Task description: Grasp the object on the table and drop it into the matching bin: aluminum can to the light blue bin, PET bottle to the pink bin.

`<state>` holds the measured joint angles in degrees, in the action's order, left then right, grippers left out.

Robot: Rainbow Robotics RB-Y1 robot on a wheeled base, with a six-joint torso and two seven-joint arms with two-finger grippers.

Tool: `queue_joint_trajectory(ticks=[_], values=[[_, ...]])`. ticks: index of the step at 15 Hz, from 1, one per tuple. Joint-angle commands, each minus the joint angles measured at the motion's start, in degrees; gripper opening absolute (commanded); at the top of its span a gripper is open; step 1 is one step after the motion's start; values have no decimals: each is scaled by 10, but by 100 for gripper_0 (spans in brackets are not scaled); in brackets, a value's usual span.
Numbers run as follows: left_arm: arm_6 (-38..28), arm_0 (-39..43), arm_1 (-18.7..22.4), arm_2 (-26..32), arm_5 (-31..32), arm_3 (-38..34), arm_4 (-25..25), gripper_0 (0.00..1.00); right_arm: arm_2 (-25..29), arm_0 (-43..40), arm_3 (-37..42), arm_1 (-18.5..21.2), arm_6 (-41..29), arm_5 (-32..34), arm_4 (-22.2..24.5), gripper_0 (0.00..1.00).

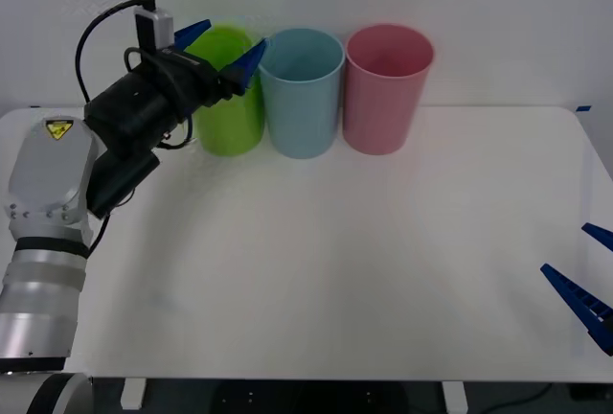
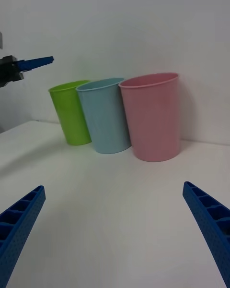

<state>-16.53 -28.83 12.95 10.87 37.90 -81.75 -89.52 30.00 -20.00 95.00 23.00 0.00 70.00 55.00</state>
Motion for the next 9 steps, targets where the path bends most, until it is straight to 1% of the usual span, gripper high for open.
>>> queue_joint_trajectory(ticks=[1,5,9], values=[[-1,56,9,48,70,-56,3,100,0,0,0,0,0,0,0,100],[-5,126,11,111,147,-130,4,100,0,0,0,0,0,0,0,100],[-11,195,12,152,176,-194,4,100,0,0,0,0,0,0,0,100]])
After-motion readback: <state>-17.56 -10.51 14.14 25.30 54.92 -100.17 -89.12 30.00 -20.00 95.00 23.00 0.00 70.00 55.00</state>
